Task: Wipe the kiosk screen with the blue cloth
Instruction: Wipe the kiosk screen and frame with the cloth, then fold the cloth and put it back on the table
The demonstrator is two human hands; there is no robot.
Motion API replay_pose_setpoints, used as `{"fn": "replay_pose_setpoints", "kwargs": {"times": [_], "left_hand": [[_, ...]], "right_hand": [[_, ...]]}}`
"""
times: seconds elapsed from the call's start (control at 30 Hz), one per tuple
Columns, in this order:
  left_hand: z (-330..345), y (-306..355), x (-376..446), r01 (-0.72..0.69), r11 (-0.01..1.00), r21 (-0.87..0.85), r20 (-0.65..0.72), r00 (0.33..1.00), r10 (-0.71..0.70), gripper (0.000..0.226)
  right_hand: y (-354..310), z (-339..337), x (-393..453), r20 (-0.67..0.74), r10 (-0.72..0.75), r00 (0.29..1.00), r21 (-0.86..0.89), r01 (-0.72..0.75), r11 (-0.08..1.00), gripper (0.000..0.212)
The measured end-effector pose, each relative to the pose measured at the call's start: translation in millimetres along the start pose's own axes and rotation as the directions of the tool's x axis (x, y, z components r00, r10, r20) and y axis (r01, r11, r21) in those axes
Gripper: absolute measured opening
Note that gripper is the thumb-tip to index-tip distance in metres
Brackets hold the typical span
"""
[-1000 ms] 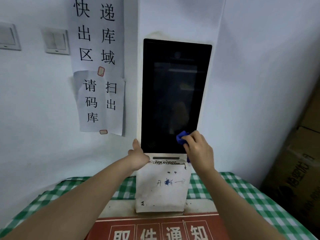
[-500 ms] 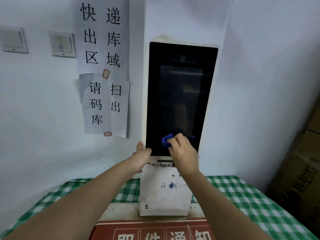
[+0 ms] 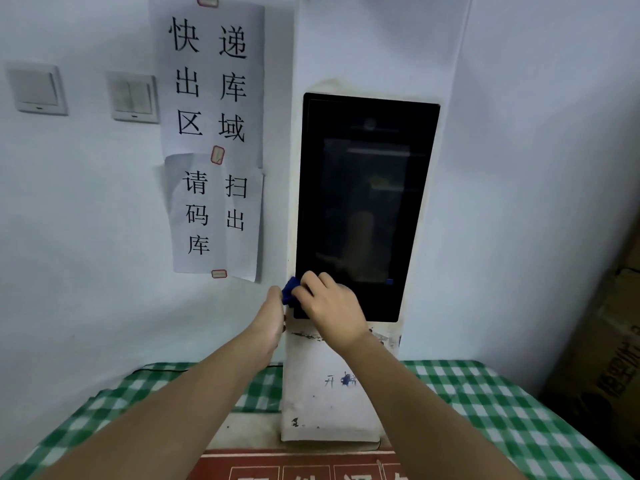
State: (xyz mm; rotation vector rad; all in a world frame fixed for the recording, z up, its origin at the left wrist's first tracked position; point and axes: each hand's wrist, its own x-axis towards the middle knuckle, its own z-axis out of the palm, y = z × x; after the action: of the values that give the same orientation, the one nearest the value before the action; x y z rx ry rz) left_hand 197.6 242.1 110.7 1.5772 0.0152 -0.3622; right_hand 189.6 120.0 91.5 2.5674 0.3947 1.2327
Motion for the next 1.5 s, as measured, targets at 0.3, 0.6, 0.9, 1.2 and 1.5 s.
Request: {"fn": "replay_pose_setpoints", "kwargs": {"times": [0.3, 0.6, 0.9, 1.2, 1.5], "left_hand": [[12, 1, 1, -0.009, 0.994, 0.107, 0.019, 1.000, 0.007, 0.033], [11, -11, -18, 0.038, 0.899, 0.436, 0.118, 0.988, -0.099, 0.055], [36, -30, -80, -0.054, 0.760, 0.648, 0.384, 0.885, -0.264, 0.044], [79, -44, -132, -0.007, 0.954, 0.301, 0.225, 0.972, -0.064, 0.039], [59, -49, -192, -0.062, 0.974, 0.217, 0.296, 0.955, -0.005, 0.022]], "right_hand": [[47, -14, -37, 0.038, 0.149, 0.988, -0.057, -0.147, 0.988, 0.037], [92, -39, -83, 0.198, 0.371, 0.907, -0.146, -0.347, 0.927, 0.058], [77, -74, -106, 0.476, 0.672, 0.567, 0.113, -0.797, 0.593, 0.022], [21, -113, -101, 0.686, 0.471, 0.554, 0.511, -0.828, 0.231, 0.011], [-8, -173, -127, 0.765, 0.450, 0.460, 0.527, -0.850, -0.027, 0.009]]}}
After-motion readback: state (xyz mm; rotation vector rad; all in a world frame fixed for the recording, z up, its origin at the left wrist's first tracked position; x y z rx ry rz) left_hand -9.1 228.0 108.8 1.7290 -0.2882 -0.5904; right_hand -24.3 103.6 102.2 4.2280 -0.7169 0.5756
